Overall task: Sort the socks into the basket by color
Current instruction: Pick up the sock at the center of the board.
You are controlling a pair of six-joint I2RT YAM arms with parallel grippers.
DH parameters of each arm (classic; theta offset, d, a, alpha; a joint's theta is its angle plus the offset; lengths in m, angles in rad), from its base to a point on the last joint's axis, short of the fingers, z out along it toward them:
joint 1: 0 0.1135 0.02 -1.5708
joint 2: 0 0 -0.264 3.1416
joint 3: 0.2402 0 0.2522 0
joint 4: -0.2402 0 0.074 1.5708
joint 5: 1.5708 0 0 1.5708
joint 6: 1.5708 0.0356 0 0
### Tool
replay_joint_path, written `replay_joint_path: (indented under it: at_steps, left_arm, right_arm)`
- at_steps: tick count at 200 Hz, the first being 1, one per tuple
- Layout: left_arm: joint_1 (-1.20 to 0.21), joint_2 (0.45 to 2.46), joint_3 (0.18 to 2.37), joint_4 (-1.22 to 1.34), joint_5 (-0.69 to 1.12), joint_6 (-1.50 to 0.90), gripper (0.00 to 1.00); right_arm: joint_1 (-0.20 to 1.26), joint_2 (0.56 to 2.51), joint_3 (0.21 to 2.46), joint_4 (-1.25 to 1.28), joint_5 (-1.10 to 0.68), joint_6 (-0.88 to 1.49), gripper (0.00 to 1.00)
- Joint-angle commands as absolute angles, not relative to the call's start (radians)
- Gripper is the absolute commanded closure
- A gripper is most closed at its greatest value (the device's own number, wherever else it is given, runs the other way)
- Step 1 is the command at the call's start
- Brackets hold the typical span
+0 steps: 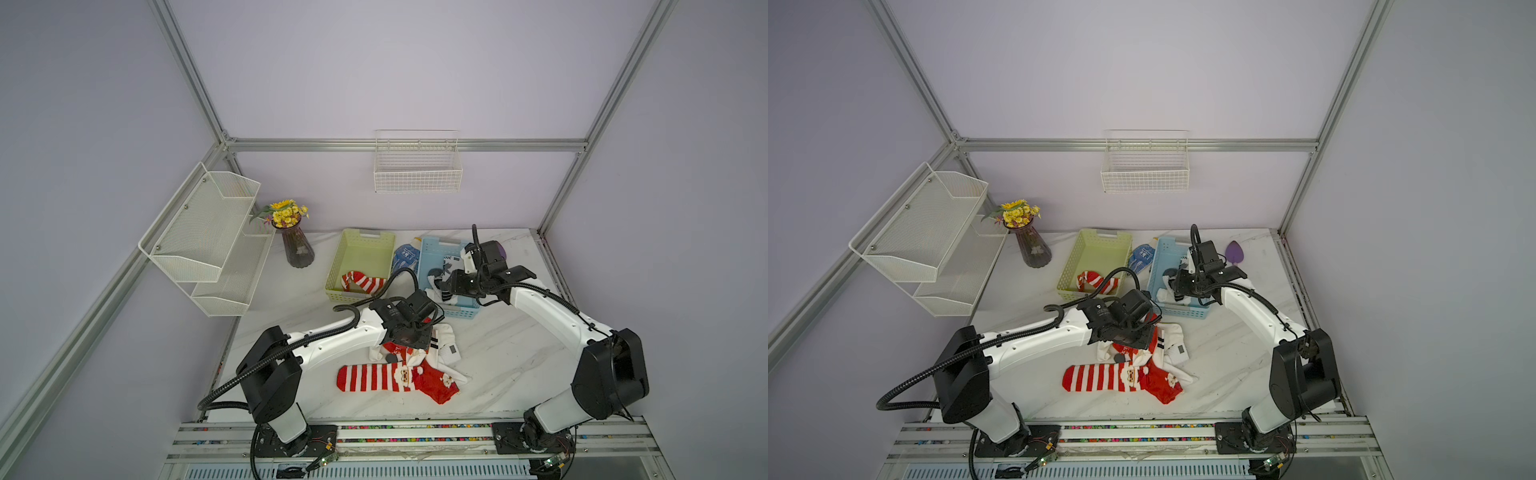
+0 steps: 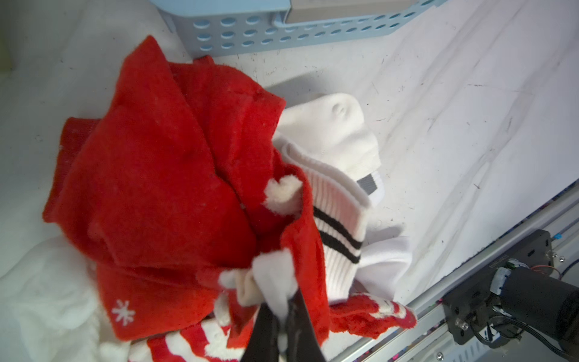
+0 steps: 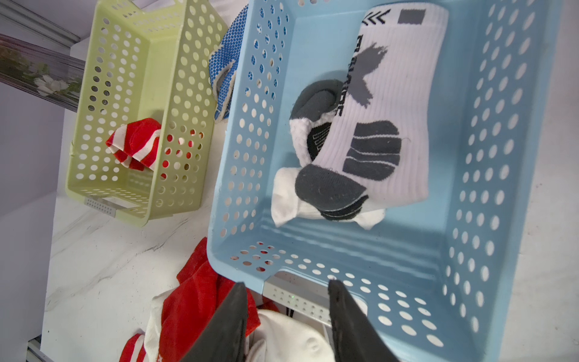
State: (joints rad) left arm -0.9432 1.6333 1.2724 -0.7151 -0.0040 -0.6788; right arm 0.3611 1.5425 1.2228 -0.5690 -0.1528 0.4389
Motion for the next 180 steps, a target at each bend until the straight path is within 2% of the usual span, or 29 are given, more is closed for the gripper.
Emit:
replay_joint_path:
  at_steps: [1,180]
  left_arm:
    - [-0.945,1.583,1.341,-0.716,0.009,-0.656,0.95]
    - [-0.945,1.525,1.422,-0.734,0.046,-0.621,0.94]
  right_arm:
    - [0.363,1.554,1.242,-0.546,-0.164,0.428,0.54]
    - [0.362,1.557,1.245,-0.537,-0.164,0.428,0.54]
